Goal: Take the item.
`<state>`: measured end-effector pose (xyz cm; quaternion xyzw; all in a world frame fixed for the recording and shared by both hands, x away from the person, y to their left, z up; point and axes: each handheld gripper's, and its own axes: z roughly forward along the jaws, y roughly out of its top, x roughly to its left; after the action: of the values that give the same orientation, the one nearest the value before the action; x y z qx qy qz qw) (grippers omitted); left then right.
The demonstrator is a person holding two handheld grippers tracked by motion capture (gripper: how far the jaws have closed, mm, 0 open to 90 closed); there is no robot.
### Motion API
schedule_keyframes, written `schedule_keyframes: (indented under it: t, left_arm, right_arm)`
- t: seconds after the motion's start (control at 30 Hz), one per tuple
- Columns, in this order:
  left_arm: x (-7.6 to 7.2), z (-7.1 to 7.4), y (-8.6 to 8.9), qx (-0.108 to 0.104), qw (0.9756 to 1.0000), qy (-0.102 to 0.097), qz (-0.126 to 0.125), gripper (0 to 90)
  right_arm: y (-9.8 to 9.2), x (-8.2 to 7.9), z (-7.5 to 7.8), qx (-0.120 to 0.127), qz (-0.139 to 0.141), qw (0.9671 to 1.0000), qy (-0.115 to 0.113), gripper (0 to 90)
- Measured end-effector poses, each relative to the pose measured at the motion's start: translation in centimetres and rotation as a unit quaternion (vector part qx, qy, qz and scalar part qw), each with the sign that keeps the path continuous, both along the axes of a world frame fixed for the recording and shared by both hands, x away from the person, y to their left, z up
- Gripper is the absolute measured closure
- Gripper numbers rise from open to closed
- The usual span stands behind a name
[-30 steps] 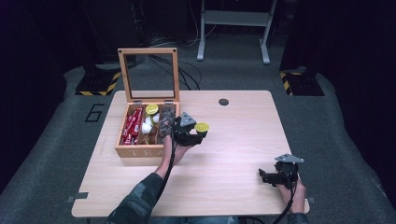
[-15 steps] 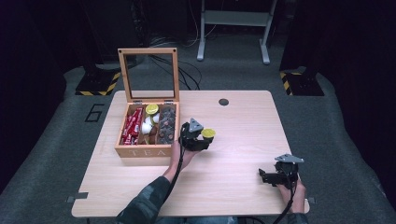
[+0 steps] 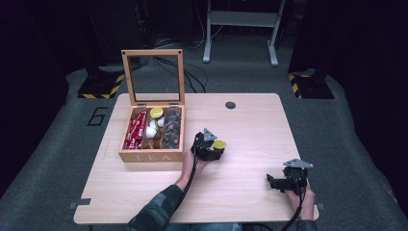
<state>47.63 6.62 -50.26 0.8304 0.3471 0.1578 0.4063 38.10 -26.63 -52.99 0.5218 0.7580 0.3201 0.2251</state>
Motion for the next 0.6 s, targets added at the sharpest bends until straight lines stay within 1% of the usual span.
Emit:
schedule_keyframes:
  t: [0.07, 0.1, 0.13, 0.23, 0.27, 0.3, 0.37, 0.47, 0.5, 0.53, 0.6]
  left_arm:
    - [0.0, -0.3, -0.1, 0.012, 0.9999, 0.002, -0.005, 40.6]
    - [0.1, -0.6, -0.1, 0.006, 0.9999, 0.008, 0.001, 40.6]
    - [0.1, -0.6, -0.1, 0.006, 0.9999, 0.008, 0.001, 40.6]
    - [0.3, -0.9, 0.2, -0.009, 0.9997, 0.020, 0.007, 40.6]
    - [0.3, -1.2, 0.3, -0.008, 0.9997, 0.024, 0.007, 40.6]
    - [0.3, -1.2, 0.3, -0.008, 0.9997, 0.024, 0.007, 40.6]
    - [0.3, -1.4, 0.5, -0.019, 0.9994, 0.027, 0.010, 40.6]
    - [0.2, -1.5, 0.5, -0.013, 0.9996, 0.023, 0.005, 42.3]
    - [0.2, -1.6, 0.4, -0.008, 0.9997, 0.024, 0.000, 42.3]
    - [0.1, -1.6, 0.3, -0.001, 0.9998, 0.021, -0.002, 44.8]
    - [0.1, -1.6, 0.3, -0.004, 0.9996, 0.026, -0.002, 44.9]
  right_arm:
    - [0.0, 0.0, 0.0, 0.000, 0.000, 1.0000, 0.000, 0.5]
    - [0.0, 0.0, 0.0, 0.000, 0.000, 1.0000, 0.000, 0.5]
    - [0.0, 0.0, 0.0, 0.000, 0.000, 1.0000, 0.000, 0.5]
    - [0.0, 0.0, 0.0, 0.000, 0.000, 1.0000, -0.001, 0.6]
    - [0.0, 0.0, 0.0, 0.000, 0.000, 1.0000, 0.000, 0.5]
    - [0.0, 0.0, 0.0, 0.000, 0.000, 1.0000, 0.000, 0.5]
    - [0.0, 0.0, 0.0, 0.000, 0.000, 1.0000, 0.000, 0.5]
    - [0.0, 0.0, 0.0, 0.000, 0.000, 1.0000, 0.000, 0.6]
    - [0.0, 0.0, 0.0, 0.000, 0.000, 1.0000, 0.000, 0.6]
    - [0.0, 0.0, 0.0, 0.000, 0.000, 1.0000, 0.000, 0.6]
    - [0.0, 0.0, 0.0, 0.000, 0.000, 1.0000, 0.000, 0.6]
